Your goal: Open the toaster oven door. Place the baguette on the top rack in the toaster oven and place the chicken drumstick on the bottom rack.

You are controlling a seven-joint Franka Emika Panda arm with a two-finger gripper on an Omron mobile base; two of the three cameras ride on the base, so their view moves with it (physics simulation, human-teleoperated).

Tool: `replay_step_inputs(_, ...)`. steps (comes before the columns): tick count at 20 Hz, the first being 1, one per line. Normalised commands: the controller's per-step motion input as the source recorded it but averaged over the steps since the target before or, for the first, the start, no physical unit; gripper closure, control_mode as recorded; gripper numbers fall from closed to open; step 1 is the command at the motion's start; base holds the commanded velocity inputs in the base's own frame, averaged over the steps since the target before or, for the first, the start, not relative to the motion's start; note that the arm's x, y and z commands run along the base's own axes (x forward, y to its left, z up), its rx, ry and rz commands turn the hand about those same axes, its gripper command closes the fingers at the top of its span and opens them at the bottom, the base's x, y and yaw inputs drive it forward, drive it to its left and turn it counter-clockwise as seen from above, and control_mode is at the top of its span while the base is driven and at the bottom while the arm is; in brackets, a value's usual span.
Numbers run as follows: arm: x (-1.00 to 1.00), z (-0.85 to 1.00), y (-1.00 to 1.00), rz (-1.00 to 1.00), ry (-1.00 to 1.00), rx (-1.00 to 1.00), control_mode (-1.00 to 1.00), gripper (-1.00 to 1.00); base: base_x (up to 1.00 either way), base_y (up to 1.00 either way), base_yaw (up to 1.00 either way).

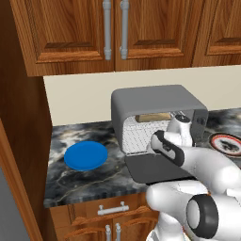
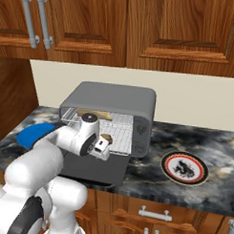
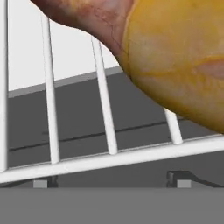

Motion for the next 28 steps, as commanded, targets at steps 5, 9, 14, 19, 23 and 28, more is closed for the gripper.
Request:
replay_step_inputs(5,0.74,0.14,0.0,0.05,-0.07,0.0,-1.0,-1.0,0.0,0.0,0.0)
replay_step_inputs(9,0.26,0.42,0.0,0.1,-0.12,0.0,-1.0,-1.0,0.0,0.0,0.0)
replay_step_inputs(14,-0.84,0.45,0.15,0.25,-0.14,0.0,-1.0,-1.0,0.0,0.0,0.0)
replay_step_inputs(19,-0.97,0.74,0.66,0.28,-0.1,-0.03,-1.0,-1.0,0.0,0.0,0.0)
replay_step_inputs(23,-0.57,1.0,1.0,0.12,-0.07,-0.14,-1.0,-1.0,0.0,0.0,0.0)
replay_step_inputs(28,-0.55,0.76,1.0,0.05,-0.13,-0.25,-1.0,-1.0,0.0,0.0,0.0)
